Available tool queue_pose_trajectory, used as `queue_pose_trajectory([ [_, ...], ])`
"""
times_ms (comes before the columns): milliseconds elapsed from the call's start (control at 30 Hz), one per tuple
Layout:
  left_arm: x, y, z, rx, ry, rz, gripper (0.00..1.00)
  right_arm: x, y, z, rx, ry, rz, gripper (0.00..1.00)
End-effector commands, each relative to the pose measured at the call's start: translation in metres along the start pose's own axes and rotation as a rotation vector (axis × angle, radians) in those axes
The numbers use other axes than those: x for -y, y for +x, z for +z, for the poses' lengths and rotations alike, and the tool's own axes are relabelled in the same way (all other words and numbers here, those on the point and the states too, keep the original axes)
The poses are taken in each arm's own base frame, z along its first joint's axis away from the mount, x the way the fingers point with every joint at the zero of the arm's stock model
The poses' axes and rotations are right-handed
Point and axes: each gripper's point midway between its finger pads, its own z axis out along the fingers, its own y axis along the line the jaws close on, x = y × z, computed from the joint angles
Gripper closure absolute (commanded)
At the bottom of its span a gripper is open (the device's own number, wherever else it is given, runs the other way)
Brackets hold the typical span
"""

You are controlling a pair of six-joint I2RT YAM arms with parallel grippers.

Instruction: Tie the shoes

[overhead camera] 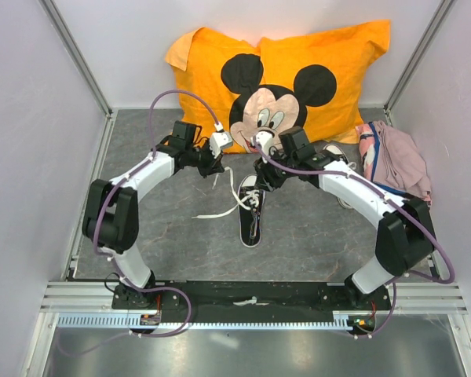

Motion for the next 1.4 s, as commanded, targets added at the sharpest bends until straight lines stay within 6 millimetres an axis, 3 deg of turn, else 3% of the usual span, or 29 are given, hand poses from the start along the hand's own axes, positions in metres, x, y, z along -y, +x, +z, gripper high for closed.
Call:
queue_pose_trajectory([
  [0, -0.017, 0.011, 0.007, -0.047, -0.055, -0.129, 0.98, -0.001, -0.013, 0.012, 0.027, 0.013, -0.098, 0.57],
  [200, -0.024, 0.037, 0.016, -0.105, -0.070, -0.188, 0.96, 0.002, -0.001, 0.022, -0.017, 0.011, -0.069, 0.57],
  [233, -0.024, 0.040, 0.016, -0.109, -0.072, -0.187, 0.84, 0.003, 0.002, 0.024, -0.024, 0.010, -0.056, 0.57],
  [333, -0.017, 0.039, 0.007, -0.071, -0.036, -0.209, 0.64, 0.004, 0.008, 0.028, -0.042, 0.006, -0.040, 0.57],
  [433, -0.011, 0.034, -0.015, -0.020, -0.029, -0.158, 0.55, 0.007, 0.013, 0.032, -0.059, 0.004, -0.012, 0.58],
  [567, 0.024, 0.038, -0.042, -0.013, 0.057, 0.080, 0.52, 0.012, 0.016, 0.030, -0.067, -0.009, 0.036, 0.58],
  [600, 0.045, 0.052, -0.045, -0.025, 0.109, 0.085, 0.52, 0.013, 0.015, 0.030, -0.064, -0.011, 0.047, 0.58],
  [633, 0.055, 0.050, -0.052, -0.017, 0.122, 0.129, 0.52, 0.016, 0.014, 0.027, -0.058, -0.007, 0.057, 0.58],
  [667, 0.068, 0.062, -0.053, -0.032, 0.151, 0.170, 0.52, 0.016, 0.015, 0.025, -0.061, -0.007, 0.067, 0.58],
  [733, 0.079, 0.072, -0.057, -0.059, 0.155, 0.196, 0.50, 0.017, 0.016, 0.021, -0.062, -0.008, 0.083, 0.58],
  [867, 0.093, 0.094, -0.055, -0.119, 0.179, 0.232, 0.50, 0.019, 0.023, 0.017, -0.074, -0.013, 0.117, 0.57],
  [1367, 0.094, 0.108, 0.001, -0.268, 0.184, 0.403, 0.54, 0.031, 0.034, 0.009, -0.077, -0.008, 0.212, 0.57],
])
